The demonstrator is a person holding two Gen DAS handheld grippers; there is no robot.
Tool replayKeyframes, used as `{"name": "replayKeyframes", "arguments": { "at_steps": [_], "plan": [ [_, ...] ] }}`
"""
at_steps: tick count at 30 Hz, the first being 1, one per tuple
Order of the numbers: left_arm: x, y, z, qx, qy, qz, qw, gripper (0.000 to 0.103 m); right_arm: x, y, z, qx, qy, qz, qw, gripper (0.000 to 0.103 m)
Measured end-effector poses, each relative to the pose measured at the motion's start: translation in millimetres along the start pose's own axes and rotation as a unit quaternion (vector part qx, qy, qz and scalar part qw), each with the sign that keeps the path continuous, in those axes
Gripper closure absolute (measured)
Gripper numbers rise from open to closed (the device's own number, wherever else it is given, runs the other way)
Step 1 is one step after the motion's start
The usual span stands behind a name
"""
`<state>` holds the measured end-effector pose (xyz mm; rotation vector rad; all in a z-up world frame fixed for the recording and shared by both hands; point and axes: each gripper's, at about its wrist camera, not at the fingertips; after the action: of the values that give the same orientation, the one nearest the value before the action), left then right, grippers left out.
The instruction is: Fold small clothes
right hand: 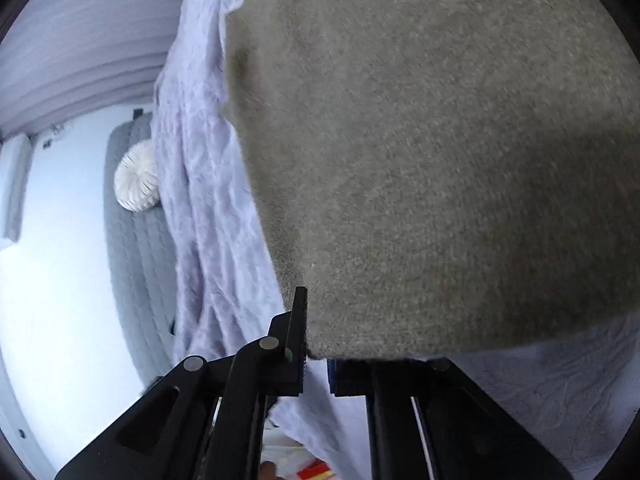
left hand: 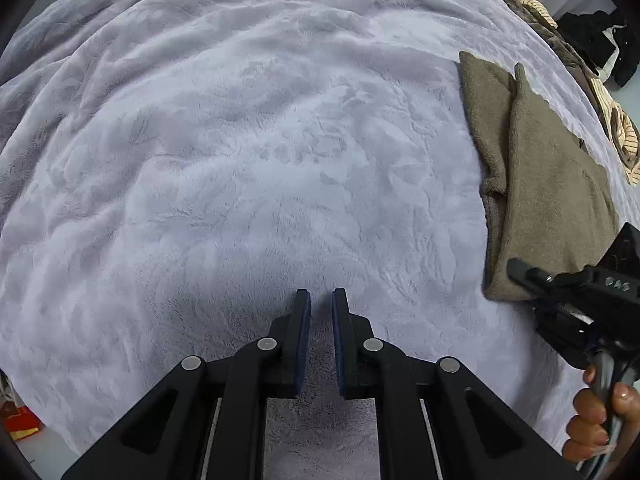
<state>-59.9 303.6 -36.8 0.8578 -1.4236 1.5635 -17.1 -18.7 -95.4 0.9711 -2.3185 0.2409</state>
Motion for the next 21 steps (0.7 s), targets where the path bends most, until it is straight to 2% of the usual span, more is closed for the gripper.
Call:
{"name": "replayKeyframes", "arguments": {
  "at_steps": [1,4,6,7,8,9,11,13,15,18,20,21],
  "plan": [
    [-1.5,1.4,-0.8,0.000,0.000,-0.004,1.0000,0.091,-9.8,3.1,3.5,0.011,0.024,-0.006,1.000,0.095],
    [0.0,0.4,-1.8,0.000,0.010,-0.001,0.9999,0.091,-9.3,11.4,-0.8,0.021,0.037,-0.016,0.999,0.092],
    [1.8,0.7,-5.0,-0.008,0.014,-0.002,0.9999,0.091,-6.6,24.7,-17.5,0.062,0.067,-0.063,0.994,0.091],
    [1.3,0.0,-5.4,-0.010,0.016,-0.004,0.9998,0.091,-3.8,30.5,-27.2,0.087,0.076,-0.072,0.991,0.088],
    [2.1,-0.9,-6.9,-0.012,0.020,-0.005,0.9997,0.091,2.8,34.3,-40.4,0.122,0.077,-0.067,0.987,0.088],
    [3.5,-1.8,-7.8,-0.013,0.023,-0.004,0.9996,0.091,11.8,30.8,-57.2,0.160,0.071,-0.042,0.984,0.088],
    [5.8,-4.0,-11.0,-0.014,0.026,0.001,0.9996,0.091,26.3,10.3,-88.9,0.221,0.076,0.032,0.972,0.088],
    [8.4,-3.7,-20.3,-0.013,0.029,0.001,0.9995,0.091,20.1,-18.5,-108.6,0.249,0.101,0.079,0.960,0.088],
    [6.7,-3.0,-26.2,-0.010,0.027,-0.004,0.9996,0.091,0.0,-50.0,-118.7,0.262,0.119,0.106,0.952,0.088],
    [2.2,-3.7,-25.3,-0.012,0.025,-0.006,0.9996,0.091,-34.2,-76.0,-129.8,0.264,0.131,0.126,0.947,0.088],
    [3.4,-2.2,-27.6,-0.017,0.026,-0.005,0.9995,0.091,-62.4,-77.2,-126.6,0.273,0.150,0.107,0.944,0.088],
    [4.2,-1.7,-28.8,-0.019,0.028,-0.005,0.9994,0.091,-60.7,-75.4,-119.7,0.285,0.158,0.104,0.940,0.088]
  ]
}}
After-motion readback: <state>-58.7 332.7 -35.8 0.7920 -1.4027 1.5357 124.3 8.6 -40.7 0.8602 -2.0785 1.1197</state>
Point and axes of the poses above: each gripper's, at about its wrist camera, not at the fingertips, and x roughly against the way its jaws point, z to its right, y to its underside, and after that the axes turned 12 degrees about z, right-handed
